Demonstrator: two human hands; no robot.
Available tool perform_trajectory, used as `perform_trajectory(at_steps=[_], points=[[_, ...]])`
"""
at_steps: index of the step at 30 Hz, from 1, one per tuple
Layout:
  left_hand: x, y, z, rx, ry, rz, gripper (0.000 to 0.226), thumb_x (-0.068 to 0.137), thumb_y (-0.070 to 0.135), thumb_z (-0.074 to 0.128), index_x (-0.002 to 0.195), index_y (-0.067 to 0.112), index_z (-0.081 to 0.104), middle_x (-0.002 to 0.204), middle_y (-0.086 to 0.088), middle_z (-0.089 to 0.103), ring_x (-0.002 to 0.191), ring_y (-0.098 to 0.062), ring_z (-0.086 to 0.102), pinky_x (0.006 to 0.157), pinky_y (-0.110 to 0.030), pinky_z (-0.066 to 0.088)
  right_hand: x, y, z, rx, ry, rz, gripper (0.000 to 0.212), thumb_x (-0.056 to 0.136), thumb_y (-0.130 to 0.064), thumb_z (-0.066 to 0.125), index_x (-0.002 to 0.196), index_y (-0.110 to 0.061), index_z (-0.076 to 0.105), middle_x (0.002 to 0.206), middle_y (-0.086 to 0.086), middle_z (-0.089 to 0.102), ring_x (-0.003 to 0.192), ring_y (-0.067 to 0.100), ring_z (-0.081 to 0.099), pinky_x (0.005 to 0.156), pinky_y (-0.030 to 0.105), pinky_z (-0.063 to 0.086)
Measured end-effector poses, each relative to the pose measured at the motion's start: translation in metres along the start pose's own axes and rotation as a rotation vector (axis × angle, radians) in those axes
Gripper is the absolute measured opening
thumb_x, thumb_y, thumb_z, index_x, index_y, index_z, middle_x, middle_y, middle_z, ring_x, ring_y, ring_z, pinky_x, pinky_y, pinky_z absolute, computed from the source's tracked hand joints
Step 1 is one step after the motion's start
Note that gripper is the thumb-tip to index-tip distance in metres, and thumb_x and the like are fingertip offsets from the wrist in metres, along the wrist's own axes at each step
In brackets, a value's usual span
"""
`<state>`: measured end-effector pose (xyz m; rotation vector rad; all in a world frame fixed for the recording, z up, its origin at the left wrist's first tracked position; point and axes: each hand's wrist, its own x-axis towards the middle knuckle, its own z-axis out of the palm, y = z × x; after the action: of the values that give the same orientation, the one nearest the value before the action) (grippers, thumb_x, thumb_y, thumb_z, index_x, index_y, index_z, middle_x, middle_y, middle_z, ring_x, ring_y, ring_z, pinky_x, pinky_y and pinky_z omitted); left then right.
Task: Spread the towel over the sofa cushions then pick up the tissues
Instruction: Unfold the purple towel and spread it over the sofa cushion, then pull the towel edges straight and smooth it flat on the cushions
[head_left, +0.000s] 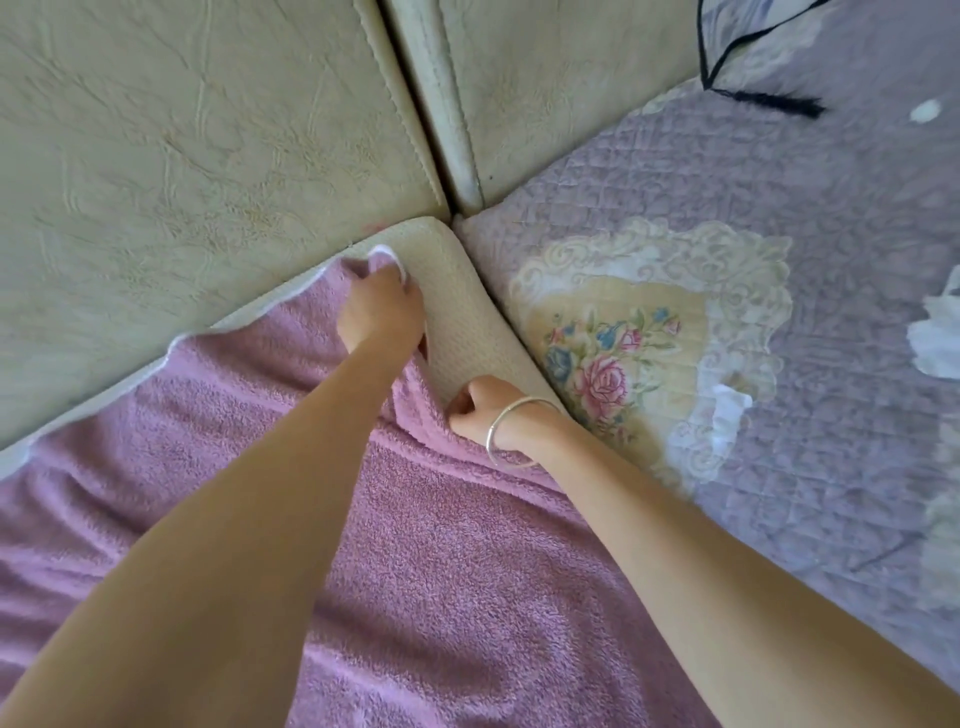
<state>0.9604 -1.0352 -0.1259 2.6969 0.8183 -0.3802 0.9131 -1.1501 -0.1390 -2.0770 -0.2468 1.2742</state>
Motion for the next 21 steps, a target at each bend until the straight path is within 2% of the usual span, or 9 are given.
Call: perform_trajectory(at_steps=[3,4,6,9,11,14,16,18,21], points=[[0.003,0.024,-0.009,-0.12,0.084,0.104,0.029,0.096,0.025,0.038,0.088,0.004,0.057,0.104,-0.022,0.063,0.099,-0.036,0.057,0.075,-0.039,0.043,0.002,0.002,-0.014,-0.004,0.015,0.004,0.024,0.088,-0.018,0.051,0.065,-0.009,0.052,0.061,0.002,0.048,0.057,0.015,0.043,0.053,0.019,0.035],[0.004,0.033,-0.011,-0.124,0.105,0.148,0.03,0.096,0.024,0.038,0.08,0.006,0.056,0.103,-0.022,0.063,0.098,-0.036,0.057,0.072,-0.038,0.041,0.003,0.003,-0.019,-0.008,0.062,0.005,0.027,0.088,-0.016,0.05,0.061,-0.012,0.048,0.059,0.0,0.045,0.055,0.014,0.042,0.048,0.014,0.032],[0.011,0.047,-0.017,-0.146,0.143,0.191,0.031,0.097,0.024,0.038,0.081,0.005,0.056,0.102,-0.023,0.064,0.097,-0.037,0.057,0.069,-0.037,0.038,0.006,0.005,-0.033,0.038,0.251,0.023,0.023,0.092,-0.014,0.046,0.07,-0.013,0.052,0.065,0.004,0.053,0.063,0.019,0.05,0.048,0.019,0.034],[0.03,0.051,-0.019,-0.192,0.168,0.184,0.031,0.098,0.024,0.038,0.087,0.001,0.057,0.098,-0.024,0.065,0.092,-0.038,0.058,0.065,-0.034,0.034,0.012,0.015,-0.053,0.031,0.604,0.109,0.029,0.097,-0.016,0.038,0.096,-0.001,0.063,0.1,0.021,0.066,0.093,0.03,0.06,0.068,0.032,0.041],[0.041,0.045,-0.013,-0.18,0.132,0.183,0.032,0.098,0.024,0.038,0.085,0.001,0.057,0.099,-0.025,0.065,0.093,-0.038,0.058,0.065,-0.036,0.037,0.021,0.021,-0.061,-0.039,0.675,0.148,0.03,0.097,-0.018,0.037,0.106,-0.002,0.061,0.112,0.019,0.064,0.106,0.032,0.058,0.08,0.036,0.045],[0.048,0.03,0.019,-0.082,0.0,0.253,0.031,0.098,0.022,0.037,0.113,0.008,0.06,0.13,-0.018,0.053,0.119,-0.033,0.048,0.092,-0.04,0.039,0.041,0.029,-0.059,-0.242,0.647,0.199,0.025,0.096,-0.018,0.041,0.112,-0.008,0.058,0.117,0.014,0.064,0.11,0.031,0.058,0.085,0.036,0.048],[0.049,0.018,0.043,0.082,-0.047,0.363,0.037,0.098,0.027,0.033,0.132,0.021,0.046,0.153,-0.007,0.023,0.141,-0.025,0.016,0.113,-0.044,0.015,0.053,0.034,-0.055,-0.365,0.663,0.199,0.022,0.094,-0.015,0.046,0.113,-0.008,0.054,0.115,0.013,0.065,0.108,0.03,0.06,0.083,0.036,0.05],[0.053,0.011,0.06,0.176,0.008,0.411,0.042,0.097,0.032,0.031,0.139,0.025,0.036,0.157,-0.002,0.009,0.144,-0.024,0.0,0.115,-0.047,0.002,0.062,0.039,-0.055,-0.438,0.664,0.191,0.024,0.093,-0.013,0.049,0.116,-0.008,0.05,0.111,0.014,0.066,0.105,0.032,0.062,0.08,0.037,0.051],[0.06,0.012,0.066,0.29,0.015,0.442,0.046,0.095,0.036,0.032,0.14,0.025,0.033,0.156,0.0,0.014,0.143,-0.026,0.0,0.114,-0.051,0.001,0.063,0.046,-0.05,-0.498,0.67,0.157,0.026,0.091,-0.009,0.048,0.117,-0.006,0.049,0.104,0.013,0.069,0.098,0.031,0.065,0.074,0.036,0.052]])
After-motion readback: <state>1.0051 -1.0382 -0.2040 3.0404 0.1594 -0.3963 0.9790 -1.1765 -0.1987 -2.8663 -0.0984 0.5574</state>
